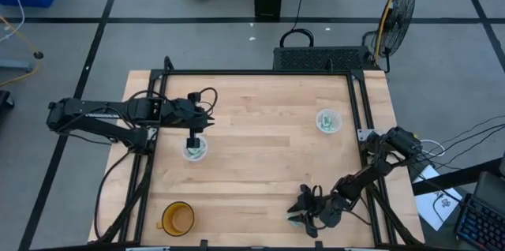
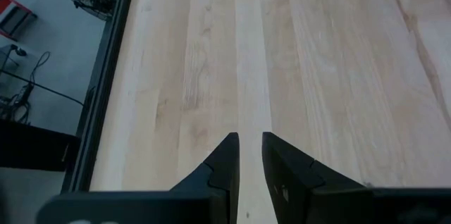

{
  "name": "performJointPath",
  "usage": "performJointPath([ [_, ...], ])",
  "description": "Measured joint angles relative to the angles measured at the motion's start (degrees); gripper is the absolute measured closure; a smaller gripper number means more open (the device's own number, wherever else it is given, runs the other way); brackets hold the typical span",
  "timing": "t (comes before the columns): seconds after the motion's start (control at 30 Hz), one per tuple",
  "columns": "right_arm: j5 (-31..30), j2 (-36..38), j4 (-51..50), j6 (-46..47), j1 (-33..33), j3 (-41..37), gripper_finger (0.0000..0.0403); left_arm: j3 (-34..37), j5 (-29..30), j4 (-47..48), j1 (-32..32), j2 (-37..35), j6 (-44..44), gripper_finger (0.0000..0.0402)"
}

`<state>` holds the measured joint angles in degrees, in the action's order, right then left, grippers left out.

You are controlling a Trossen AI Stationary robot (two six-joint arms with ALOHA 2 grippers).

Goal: Pick and place items into bin
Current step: Put the green stevia packet into the right transparent bin

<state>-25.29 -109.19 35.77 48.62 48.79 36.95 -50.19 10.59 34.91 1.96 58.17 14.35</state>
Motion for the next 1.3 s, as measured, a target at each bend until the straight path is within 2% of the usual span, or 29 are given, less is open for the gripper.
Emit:
performJointPath([
  [0.13,-0.3,0.0,-0.3,0.0,0.5,0.0,0.0282,0.0,0.0,0.0,0.0,0.0,0.0,0.0332],
  [0.3,0.4,0.1,-5.4,-2.3,0.4,0.0,0.0293,0.0,0.0,0.0,0.0,0.0,-1.8,0.0332],
  [0.43,1.2,0.2,-9.7,-4.8,0.4,0.0,0.0319,0.0,0.0,0.0,0.0,0.0,-2.7,0.0332],
  [0.7,1.3,0.2,-10.3,-8.6,0.4,0.0,0.0392,0.0,0.0,0.0,0.0,0.0,-2.2,0.0332],
  [0.93,-1.6,0.7,-6.8,-11.6,-0.6,-0.1,0.0400,0.0,0.0,0.0,0.0,0.0,-0.4,0.0332],
  [1.03,-1.7,3.6,-8.8,-16.5,-1.9,-0.1,0.0401,0.0,0.0,0.0,0.0,0.0,1.8,0.0332],
  [1.1,-5.0,7.0,-12.0,-19.6,-2.8,-0.5,0.0402,0.0,0.0,0.0,0.0,0.0,3.1,0.0332],
  [1.3,-16.5,22.8,-35.0,-24.4,-7.1,-0.2,0.0402,0.0,0.0,-0.3,0.0,0.0,3.3,0.0332],
])
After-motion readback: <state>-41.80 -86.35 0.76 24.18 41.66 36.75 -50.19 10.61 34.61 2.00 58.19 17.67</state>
